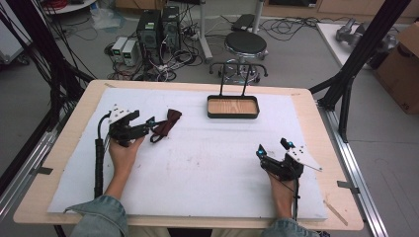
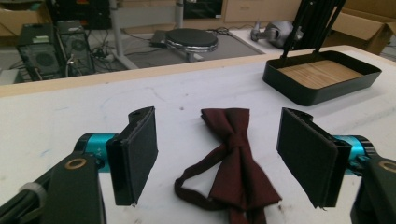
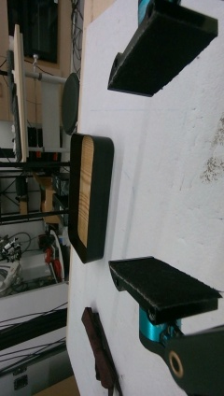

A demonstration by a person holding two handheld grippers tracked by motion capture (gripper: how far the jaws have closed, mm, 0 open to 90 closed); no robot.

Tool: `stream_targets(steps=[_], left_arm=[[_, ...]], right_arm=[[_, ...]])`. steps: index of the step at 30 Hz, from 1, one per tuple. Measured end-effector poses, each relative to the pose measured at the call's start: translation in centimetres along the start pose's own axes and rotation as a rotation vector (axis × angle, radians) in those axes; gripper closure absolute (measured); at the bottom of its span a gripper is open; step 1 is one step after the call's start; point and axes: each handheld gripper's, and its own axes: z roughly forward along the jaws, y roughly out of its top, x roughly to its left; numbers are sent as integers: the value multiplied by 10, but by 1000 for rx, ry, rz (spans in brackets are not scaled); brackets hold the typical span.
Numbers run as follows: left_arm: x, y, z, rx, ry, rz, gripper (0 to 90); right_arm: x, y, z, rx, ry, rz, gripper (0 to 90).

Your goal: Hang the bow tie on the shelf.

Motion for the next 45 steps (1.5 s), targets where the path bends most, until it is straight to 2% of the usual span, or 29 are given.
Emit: stream_targets(steps=[4,6,9,10,15,16,18,19,20,21,23,26,28,35,39,45], left_arm=[[-4,4,13,24,-15,17,303],[-9,8,28,68,-23,41,304],[-10,9,36,90,-29,52,327],[-12,9,42,114,-28,59,332],[-15,5,53,139,-33,53,375],[-16,4,58,168,-36,47,388],[-16,4,61,184,-47,39,389],[-17,4,67,220,-56,26,389],[-17,4,67,220,-56,26,390],[-18,3,71,228,-35,39,403],[-19,3,73,226,-21,53,427],[-19,1,81,302,-5,71,447],[-20,0,84,336,-8,84,454],[-23,-4,88,368,-12,121,597],[-22,-4,87,376,-23,131,729],[-21,-2,84,374,-42,125,759]], right_arm=[[0,0,0,0,3,1,112],[-1,0,0,-3,2,-3,112],[-1,0,0,-3,2,-1,112],[-1,0,0,-3,3,0,113],[-1,0,1,-4,5,-1,112],[-1,0,1,-4,5,-3,112],[-1,0,1,-2,6,-2,113],[-1,0,1,-1,6,-1,113],[-1,0,1,-1,6,-1,113],[-1,0,1,0,6,-1,112],[-1,0,1,2,6,-1,112],[-1,0,1,3,6,0,112],[0,0,1,4,7,3,113],[0,0,1,5,7,3,112],[-1,0,2,3,6,0,112],[0,0,1,6,7,3,113]])
